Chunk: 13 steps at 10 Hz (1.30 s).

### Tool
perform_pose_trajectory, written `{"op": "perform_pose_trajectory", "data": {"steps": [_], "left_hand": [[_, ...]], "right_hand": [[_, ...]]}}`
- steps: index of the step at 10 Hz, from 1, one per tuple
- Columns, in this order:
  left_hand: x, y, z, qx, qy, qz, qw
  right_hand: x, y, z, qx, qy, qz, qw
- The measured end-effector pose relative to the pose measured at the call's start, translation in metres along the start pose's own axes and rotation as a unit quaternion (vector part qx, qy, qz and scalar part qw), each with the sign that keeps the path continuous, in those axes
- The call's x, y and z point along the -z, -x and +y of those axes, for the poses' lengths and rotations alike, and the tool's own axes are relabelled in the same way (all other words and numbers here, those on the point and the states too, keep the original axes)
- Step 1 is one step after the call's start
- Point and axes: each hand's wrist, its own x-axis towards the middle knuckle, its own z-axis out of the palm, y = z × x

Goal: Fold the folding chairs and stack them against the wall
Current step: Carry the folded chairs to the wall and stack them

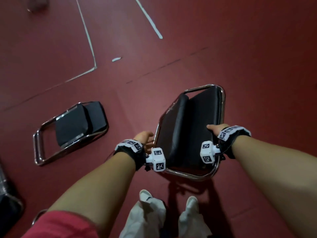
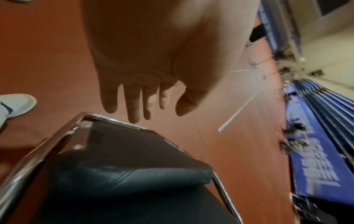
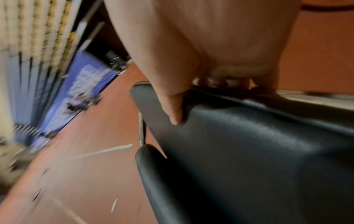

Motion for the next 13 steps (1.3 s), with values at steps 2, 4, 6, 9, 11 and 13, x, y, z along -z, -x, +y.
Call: {"op": "perform_pose_trajectory", "data": {"steps": [2, 4, 6, 9, 11, 13], "left_hand": [[-0.007, -0.022, 0.093, -0.099, -0.123, -0.036, 0.987], [-0.022, -0.034, 0.187, -0.282, -0.275, -0.088, 0.915], [-0.021, -0.045, 0.256, -0.378, -0.404, -0.145, 0.820], [-0.047, -0.046, 0.287, -0.485, -0.655, -0.082, 0.574], [-0.055, -0.049, 0.297, -0.476, -0.676, -0.074, 0.558], [-0.059, -0.071, 0.313, -0.471, -0.693, -0.098, 0.537]], "right_hand": [[-0.007, -0.008, -0.070, 0.029, 0.022, 0.038, 0.999], [-0.040, -0.009, -0.147, 0.009, 0.065, 0.143, 0.988], [-0.094, 0.011, -0.198, 0.019, 0.070, 0.166, 0.983], [-0.123, 0.025, -0.192, 0.049, 0.058, 0.191, 0.979], [-0.122, 0.029, -0.182, 0.065, 0.060, 0.184, 0.979], [-0.128, 0.038, -0.183, 0.066, 0.104, 0.172, 0.977]]}}
